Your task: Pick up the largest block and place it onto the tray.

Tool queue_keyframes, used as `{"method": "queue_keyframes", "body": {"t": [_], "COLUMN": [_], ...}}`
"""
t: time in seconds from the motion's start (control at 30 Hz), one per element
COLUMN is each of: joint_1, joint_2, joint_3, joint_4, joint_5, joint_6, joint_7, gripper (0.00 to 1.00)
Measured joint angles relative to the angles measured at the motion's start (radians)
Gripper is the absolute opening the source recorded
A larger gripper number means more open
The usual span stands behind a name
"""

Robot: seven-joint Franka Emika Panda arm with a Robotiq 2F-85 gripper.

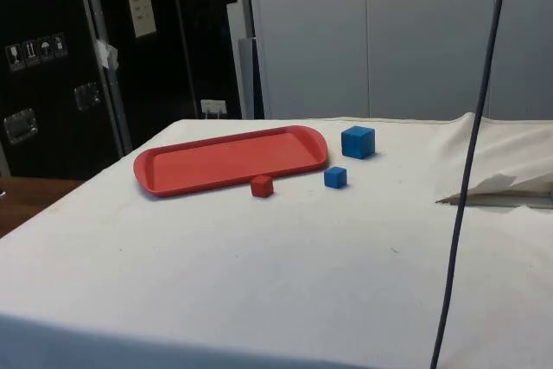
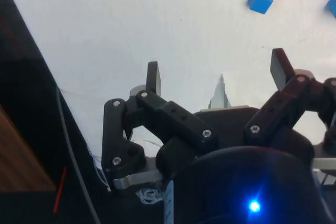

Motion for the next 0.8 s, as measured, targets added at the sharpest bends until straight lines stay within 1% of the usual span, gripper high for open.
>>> {"method": "queue_keyframes", "body": {"t": [0.13, 0.33, 0.37, 0.53, 0.6, 0.63, 0.8], "joint_1": [0.000, 0.000, 0.000, 0.000, -0.001, -0.001, -0.006], "joint_2": [-0.004, -0.037, -0.037, -0.067, -0.086, -0.086, -0.118], "joint_3": [0.000, 0.006, 0.006, 0.007, 0.007, 0.007, 0.006], "joint_4": [-0.020, -0.106, -0.106, -0.164, -0.200, -0.200, -0.262], "joint_5": [0.000, -0.010, -0.010, -0.032, -0.049, -0.049, -0.076], "joint_6": [0.006, 0.078, 0.078, 0.114, 0.136, 0.136, 0.175], "joint_7": [0.000, 0.002, 0.002, 0.005, 0.007, 0.007, 0.008], "gripper": [1.00, 1.00, 1.00, 1.00, 1.00, 1.00, 1.00]}}
